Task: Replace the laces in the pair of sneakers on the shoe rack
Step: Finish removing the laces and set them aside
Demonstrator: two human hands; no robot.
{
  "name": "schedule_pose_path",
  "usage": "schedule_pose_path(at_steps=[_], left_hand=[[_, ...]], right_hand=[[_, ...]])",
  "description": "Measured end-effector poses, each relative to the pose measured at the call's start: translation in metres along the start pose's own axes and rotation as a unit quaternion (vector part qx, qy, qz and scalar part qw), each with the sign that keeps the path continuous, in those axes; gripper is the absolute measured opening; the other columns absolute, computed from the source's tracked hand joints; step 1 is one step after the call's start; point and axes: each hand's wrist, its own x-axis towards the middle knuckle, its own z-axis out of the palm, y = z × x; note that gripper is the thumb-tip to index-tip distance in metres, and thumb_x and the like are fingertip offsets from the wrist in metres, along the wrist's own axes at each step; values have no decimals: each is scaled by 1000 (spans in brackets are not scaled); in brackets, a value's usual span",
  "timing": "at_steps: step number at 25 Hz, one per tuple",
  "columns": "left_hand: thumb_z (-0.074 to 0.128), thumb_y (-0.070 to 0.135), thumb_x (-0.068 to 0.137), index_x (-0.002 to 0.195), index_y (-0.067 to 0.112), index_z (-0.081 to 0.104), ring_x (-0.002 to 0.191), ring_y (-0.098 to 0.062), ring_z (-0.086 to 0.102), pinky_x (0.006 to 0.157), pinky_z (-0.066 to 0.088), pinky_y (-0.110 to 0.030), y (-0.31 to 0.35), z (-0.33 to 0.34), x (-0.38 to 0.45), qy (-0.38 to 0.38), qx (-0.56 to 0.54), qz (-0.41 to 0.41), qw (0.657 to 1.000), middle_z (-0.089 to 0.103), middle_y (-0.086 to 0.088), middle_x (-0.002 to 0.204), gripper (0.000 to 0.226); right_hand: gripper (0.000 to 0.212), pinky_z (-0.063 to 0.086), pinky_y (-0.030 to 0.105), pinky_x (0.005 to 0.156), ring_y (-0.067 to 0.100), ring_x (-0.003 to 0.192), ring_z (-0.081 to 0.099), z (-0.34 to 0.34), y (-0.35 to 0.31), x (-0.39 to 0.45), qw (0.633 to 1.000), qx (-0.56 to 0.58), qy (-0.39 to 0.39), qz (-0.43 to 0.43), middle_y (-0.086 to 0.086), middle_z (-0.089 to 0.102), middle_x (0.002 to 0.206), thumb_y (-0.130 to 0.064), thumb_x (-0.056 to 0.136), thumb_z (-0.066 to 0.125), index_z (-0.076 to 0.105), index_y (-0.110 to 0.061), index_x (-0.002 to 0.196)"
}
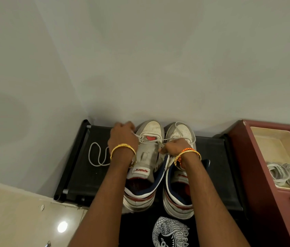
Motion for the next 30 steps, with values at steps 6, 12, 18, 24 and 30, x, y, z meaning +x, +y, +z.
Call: schedule_pose_path(at_steps=[6, 12, 18, 24, 30], left_hand=[[51, 40, 90, 128, 30, 56, 137, -27, 19, 106, 27, -46, 14, 18, -15, -107, 280, 201, 933, 29, -6, 147, 40], [57, 32, 89, 101, 31, 71, 129, -16, 33, 103, 23, -42, 16, 18, -14, -1, 113, 144, 983, 35, 7, 143, 18], [54, 6, 91, 75, 21, 57, 81, -15, 60, 75, 51, -28, -14, -20, 10, 245, -575, -146, 767, 60, 1, 86, 22], [51, 18, 92, 97, 15, 55, 71, -17, 53, 62, 48, -26, -17, -13, 3, 128, -382, -58, 913, 55, -2, 81, 7], [55, 36, 90, 126, 30, 58, 128, -26, 32, 106, 21, -49, 26, 25, -19, -73, 267, 165, 947, 41, -5, 136, 36]], right_hand=[[20, 45, 26, 57, 21, 70, 58, 2, 3, 2, 1000, 7, 9, 0, 9, 68, 78, -11, 74, 67, 62, -13, 55], [20, 41, 24, 53, 15, 61, 51, 0, 3, 0, 1000, 20, 13, -2, 4, 61, 68, -10, 76, 66, 62, -12, 57], [11, 39, 23, 50, 11, 63, 54, 0, 3, 1, 1000, 17, -11, -3, 2, 64, 72, -13, 78, 69, 66, -11, 67], [6, 45, 29, 66, 18, 68, 55, 1, 2, 0, 999, 31, -3, 8, 4, 62, 72, -12, 74, 71, 68, -7, 71], [6, 46, 27, 59, 20, 68, 55, -1, 0, 0, 1000, 8, 1, 13, 8, 64, 77, -11, 72, 66, 66, -5, 74]])
